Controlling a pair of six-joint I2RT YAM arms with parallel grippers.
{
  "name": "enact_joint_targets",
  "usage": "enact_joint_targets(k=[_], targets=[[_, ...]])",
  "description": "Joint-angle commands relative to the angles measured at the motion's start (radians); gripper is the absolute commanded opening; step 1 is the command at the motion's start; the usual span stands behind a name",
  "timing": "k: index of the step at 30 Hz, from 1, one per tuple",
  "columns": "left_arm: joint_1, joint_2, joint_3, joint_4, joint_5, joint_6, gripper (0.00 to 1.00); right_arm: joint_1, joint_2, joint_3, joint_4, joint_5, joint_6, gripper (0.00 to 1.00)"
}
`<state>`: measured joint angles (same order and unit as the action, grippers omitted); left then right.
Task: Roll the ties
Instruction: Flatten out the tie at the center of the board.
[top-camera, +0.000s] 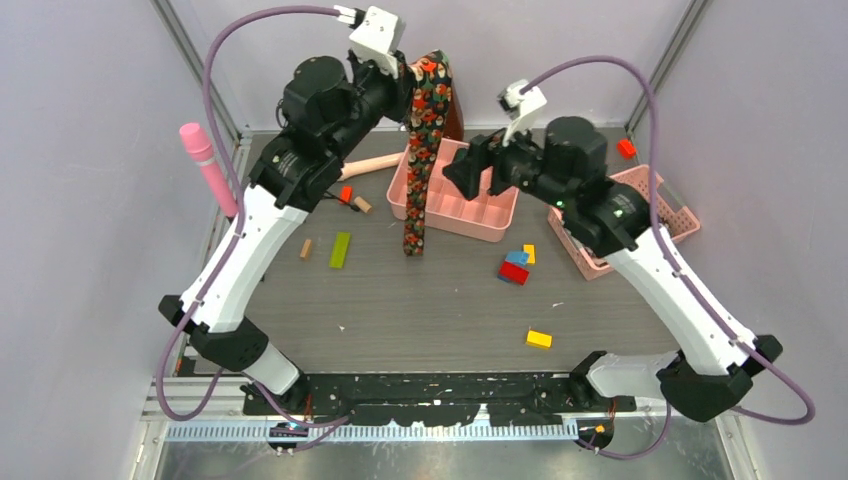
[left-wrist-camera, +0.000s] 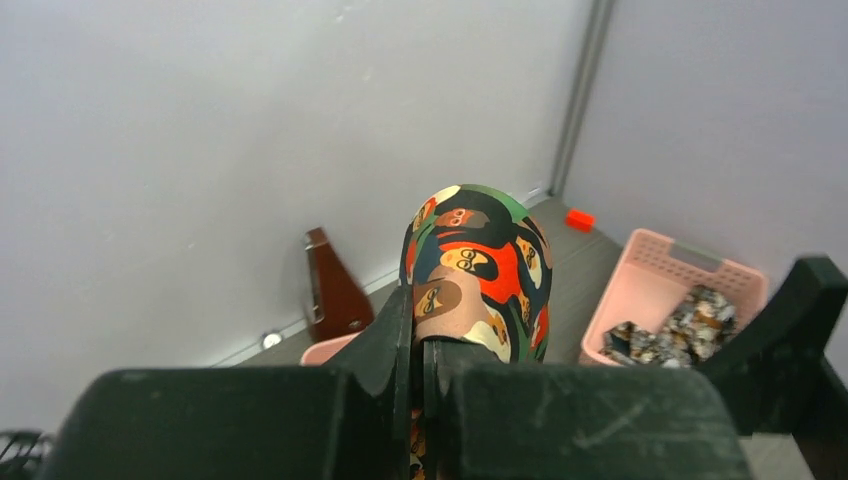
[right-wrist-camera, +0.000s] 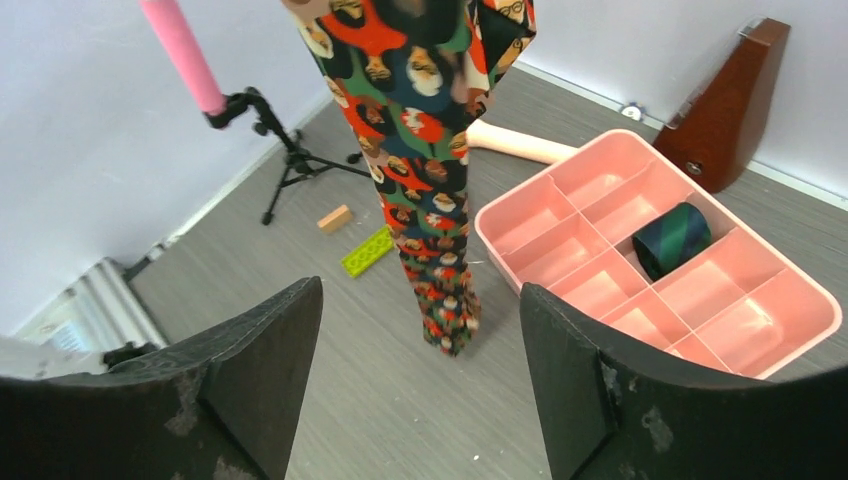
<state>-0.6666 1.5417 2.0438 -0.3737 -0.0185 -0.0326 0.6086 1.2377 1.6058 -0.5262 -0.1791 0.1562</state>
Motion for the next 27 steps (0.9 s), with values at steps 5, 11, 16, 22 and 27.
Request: enact_joint_targets(k=[5,11,16,22,27], targets=[[-0.125,0.051,0.083,-0.211,-0.437,0.070,0.00,0.208,0.073,-0.110,0.316,0.502,-0.030,0.83],[-0.151,0.051,0.064,-0.238,-0.458,0.056,0.00,0.251,0.098,-0.167,0.500,0.617,-0.032,0.84],[-0.152,0.049,0.056,-0.255,-0.451,0.042,0.00,0.252,0.100,-0.205,0.608,0.666,-0.017,0.83],[-0.152,0.041,0.032,-0.273,-0.421,0.039,0.00,0.252,0.111,-0.215,0.680,0.681,0.006,0.80],[-0.151,0.031,0.016,-0.292,-0.369,-0.006,0.00,0.252,0.127,-0.227,0.714,0.680,0.025,0.80]])
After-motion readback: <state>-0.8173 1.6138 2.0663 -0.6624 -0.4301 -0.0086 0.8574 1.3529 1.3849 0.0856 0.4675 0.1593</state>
